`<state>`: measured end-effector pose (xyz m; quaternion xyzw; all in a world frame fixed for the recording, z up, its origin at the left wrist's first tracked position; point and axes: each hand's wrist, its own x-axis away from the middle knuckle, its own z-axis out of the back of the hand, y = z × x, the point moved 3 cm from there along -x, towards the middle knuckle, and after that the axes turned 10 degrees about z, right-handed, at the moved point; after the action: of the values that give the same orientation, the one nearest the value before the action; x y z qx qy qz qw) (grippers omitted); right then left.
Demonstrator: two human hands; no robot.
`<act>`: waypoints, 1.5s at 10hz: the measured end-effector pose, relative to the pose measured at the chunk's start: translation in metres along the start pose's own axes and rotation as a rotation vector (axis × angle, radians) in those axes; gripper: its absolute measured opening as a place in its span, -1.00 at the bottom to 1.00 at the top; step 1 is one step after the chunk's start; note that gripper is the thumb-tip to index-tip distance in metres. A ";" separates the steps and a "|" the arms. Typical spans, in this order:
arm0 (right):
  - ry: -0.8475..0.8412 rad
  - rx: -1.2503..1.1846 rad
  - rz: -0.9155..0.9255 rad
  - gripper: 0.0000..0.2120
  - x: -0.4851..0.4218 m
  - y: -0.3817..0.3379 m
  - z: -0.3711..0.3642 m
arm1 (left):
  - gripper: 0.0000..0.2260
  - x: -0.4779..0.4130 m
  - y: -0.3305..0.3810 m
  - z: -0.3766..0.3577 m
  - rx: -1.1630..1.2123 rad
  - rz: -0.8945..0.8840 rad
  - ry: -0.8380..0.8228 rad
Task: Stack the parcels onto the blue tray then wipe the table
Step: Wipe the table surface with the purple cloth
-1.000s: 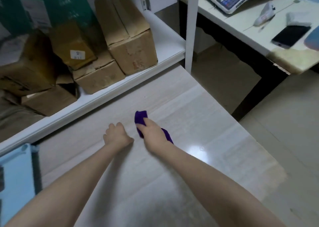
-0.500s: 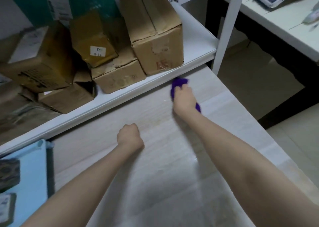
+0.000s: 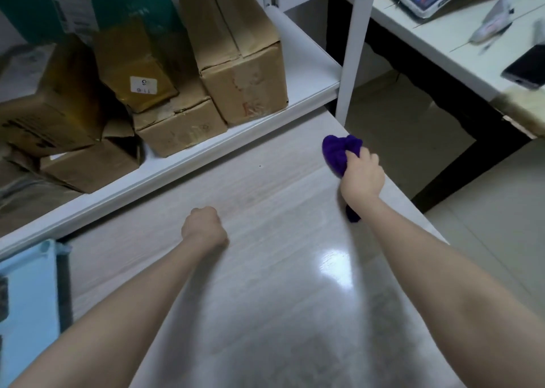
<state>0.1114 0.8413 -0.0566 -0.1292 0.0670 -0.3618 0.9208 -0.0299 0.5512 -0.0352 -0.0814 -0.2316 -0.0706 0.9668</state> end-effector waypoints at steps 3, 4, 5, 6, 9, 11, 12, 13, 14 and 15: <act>0.063 -0.243 -0.212 -0.56 0.111 0.060 0.011 | -0.74 0.065 -0.026 -0.030 0.090 0.002 0.007; -0.009 -0.341 -0.154 -0.46 0.148 0.034 0.012 | -0.70 0.082 -0.042 -0.043 0.174 -0.005 -0.012; -0.051 -0.322 -0.020 -0.50 0.182 -0.014 0.007 | -0.73 0.096 -0.069 -0.055 0.332 0.020 -0.077; -0.096 -0.251 0.163 -0.76 0.238 -0.092 -0.010 | -0.71 0.106 -0.115 -0.066 0.488 0.019 -0.040; -0.451 -0.355 1.059 -0.68 0.380 -0.236 -0.049 | -0.65 0.137 -0.186 -0.088 0.470 -0.067 -0.118; -0.094 -0.107 0.856 -0.67 0.315 -0.114 -0.023 | -0.68 0.167 -0.187 -0.108 0.456 -0.021 -0.110; -0.019 -0.008 0.407 -0.52 0.305 -0.054 -0.004 | -0.62 0.182 -0.190 -0.122 0.403 0.038 -0.051; -0.005 -0.170 0.262 -0.52 0.308 -0.013 0.007 | -0.61 0.203 -0.188 -0.138 0.375 0.102 -0.025; -0.101 -0.280 0.376 -0.53 0.311 -0.012 0.007 | -0.62 0.213 -0.191 -0.145 0.391 0.156 -0.019; -0.204 -0.279 0.677 -0.66 0.345 -0.048 0.002 | -0.63 0.220 -0.191 -0.152 0.421 0.176 -0.008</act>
<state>0.3321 0.5717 -0.0514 -0.2595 0.0623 -0.0098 0.9637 0.1975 0.3139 -0.0433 0.1019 -0.2372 0.0644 0.9640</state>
